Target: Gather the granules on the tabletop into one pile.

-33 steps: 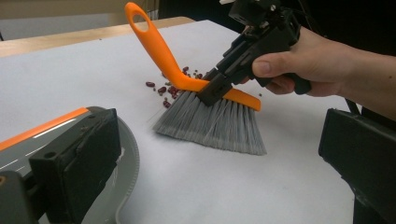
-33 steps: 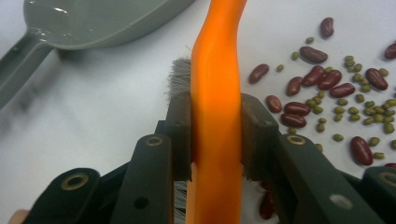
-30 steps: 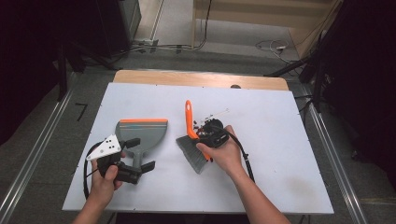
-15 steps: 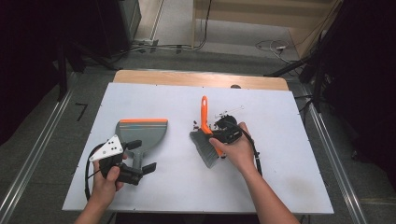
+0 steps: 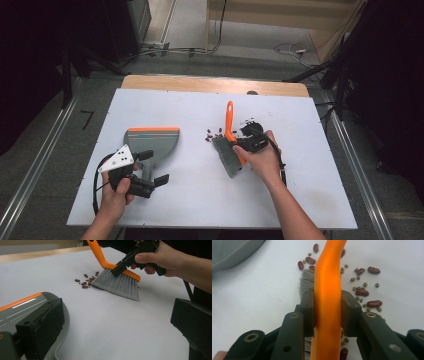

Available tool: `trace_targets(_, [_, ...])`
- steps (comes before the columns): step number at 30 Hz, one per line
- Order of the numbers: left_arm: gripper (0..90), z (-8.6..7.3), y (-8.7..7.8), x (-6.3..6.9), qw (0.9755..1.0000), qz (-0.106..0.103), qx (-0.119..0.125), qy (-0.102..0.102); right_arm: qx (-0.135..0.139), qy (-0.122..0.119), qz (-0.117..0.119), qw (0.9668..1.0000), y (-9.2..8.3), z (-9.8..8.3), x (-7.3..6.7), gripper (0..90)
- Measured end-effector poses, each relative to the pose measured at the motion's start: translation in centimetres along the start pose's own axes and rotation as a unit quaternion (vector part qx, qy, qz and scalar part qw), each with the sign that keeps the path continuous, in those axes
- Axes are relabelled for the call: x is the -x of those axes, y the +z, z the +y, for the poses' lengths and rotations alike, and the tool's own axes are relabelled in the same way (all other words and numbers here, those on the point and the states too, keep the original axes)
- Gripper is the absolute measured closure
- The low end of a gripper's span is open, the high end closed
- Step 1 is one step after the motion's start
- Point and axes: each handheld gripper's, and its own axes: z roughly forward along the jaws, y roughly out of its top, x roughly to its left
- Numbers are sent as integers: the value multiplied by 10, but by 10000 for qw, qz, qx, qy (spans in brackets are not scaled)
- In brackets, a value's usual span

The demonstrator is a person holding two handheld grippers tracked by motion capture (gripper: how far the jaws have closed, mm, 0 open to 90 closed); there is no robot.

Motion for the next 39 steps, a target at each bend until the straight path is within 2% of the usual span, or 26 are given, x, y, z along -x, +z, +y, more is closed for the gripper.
trace_targets(4, [0, 0, 1, 1, 10000, -78, -16, 29, 133, 363, 358, 9986, -2, -1, 7, 674])
trace_targets(5, [0, 1, 1, 1, 10000, -69, -15, 23, 171, 383, 402, 9983, -4, -1, 8, 675])
trace_targets(13, [0, 0, 1, 0, 10000, -17, 32, 18, 454, 309, 596, 9967, -19, 3, -2, 679])
trace_targets(14, [0, 1, 0, -1, 10000, -3, 34, 7, 498, 327, 675, 9959, -20, 5, -4, 679])
trace_targets(19, [0, 0, 0, -2, 10000, 14, 31, -9, 643, 288, 768, 9946, -17, 21, -18, 680])
trace_targets(24, [0, 0, 0, -4, 10000, 55, 1, -45, 640, 337, 717, 9948, -4, 34, -27, 681])
trace_targets(26, [0, -1, -2, -6, 9999, 89, 17, -81, 604, 378, 660, 9953, 9, 43, -30, 681])
trace_targets(28, [0, -1, -3, -7, 9999, 94, 40, -112, 519, 520, 681, 9950, 21, 51, -30, 681])
trace_targets(29, [0, -1, -3, -7, 9999, 94, 40, -112, 519, 520, 681, 9950, 21, 51, -30, 681])
trace_targets(30, [0, -2, -3, -7, 9999, 120, 35, -109, 451, 623, 666, 9948, 33, 57, -29, 681])
trace_targets(33, [0, -2, -3, -7, 9999, 123, 39, -98, 403, 692, 430, 9959, 45, 62, -28, 680])
trace_targets(37, [0, -2, -5, -8, 9998, 114, 51, -121, 296, 760, 227, 9964, 51, 61, -17, 677])
trace_targets(39, [0, -2, -5, -9, 9999, 122, 46, -106, 336, 881, 149, 9954, 50, 59, -11, 676])
